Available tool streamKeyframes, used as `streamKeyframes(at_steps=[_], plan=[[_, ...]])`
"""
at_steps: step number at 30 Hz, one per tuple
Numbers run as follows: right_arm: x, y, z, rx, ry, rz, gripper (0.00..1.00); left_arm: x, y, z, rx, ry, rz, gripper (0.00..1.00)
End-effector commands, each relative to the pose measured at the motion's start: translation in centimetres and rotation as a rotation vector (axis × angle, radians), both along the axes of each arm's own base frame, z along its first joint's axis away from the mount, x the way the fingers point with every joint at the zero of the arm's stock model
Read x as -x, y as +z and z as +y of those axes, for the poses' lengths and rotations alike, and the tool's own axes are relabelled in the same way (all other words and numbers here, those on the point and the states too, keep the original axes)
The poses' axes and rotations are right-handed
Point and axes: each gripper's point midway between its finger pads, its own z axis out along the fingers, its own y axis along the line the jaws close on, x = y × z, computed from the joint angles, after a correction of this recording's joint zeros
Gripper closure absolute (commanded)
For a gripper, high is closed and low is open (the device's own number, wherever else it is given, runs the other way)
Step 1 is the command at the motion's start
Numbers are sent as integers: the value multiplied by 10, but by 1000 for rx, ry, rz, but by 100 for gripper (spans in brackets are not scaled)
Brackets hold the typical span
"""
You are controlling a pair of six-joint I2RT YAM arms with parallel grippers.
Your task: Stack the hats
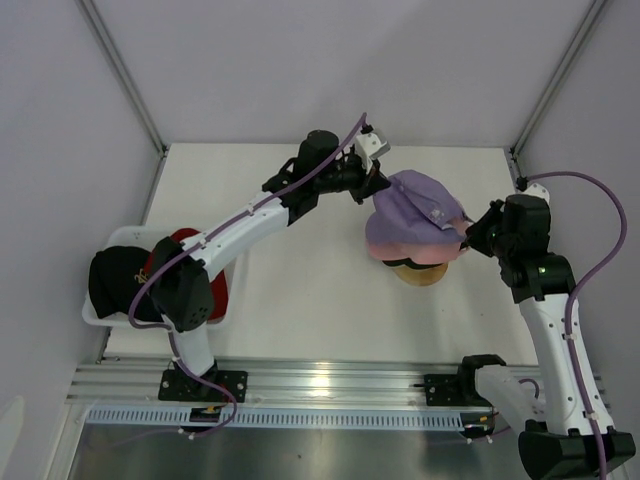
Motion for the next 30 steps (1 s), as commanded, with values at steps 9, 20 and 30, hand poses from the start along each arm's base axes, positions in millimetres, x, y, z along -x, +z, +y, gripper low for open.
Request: streamKeyframes(at_steps=[9,20,30], plan=[[-13,-1,-42,-61,-115,-49,92,10,24,-22,34,-49,-127,62],[-31,-30,-28,-171,-11,-72,76,-5,16,10,95,274,113,1],[-34,-60,-30,-175,-18,-32,80,-33,-22,98,524,487,676,1]])
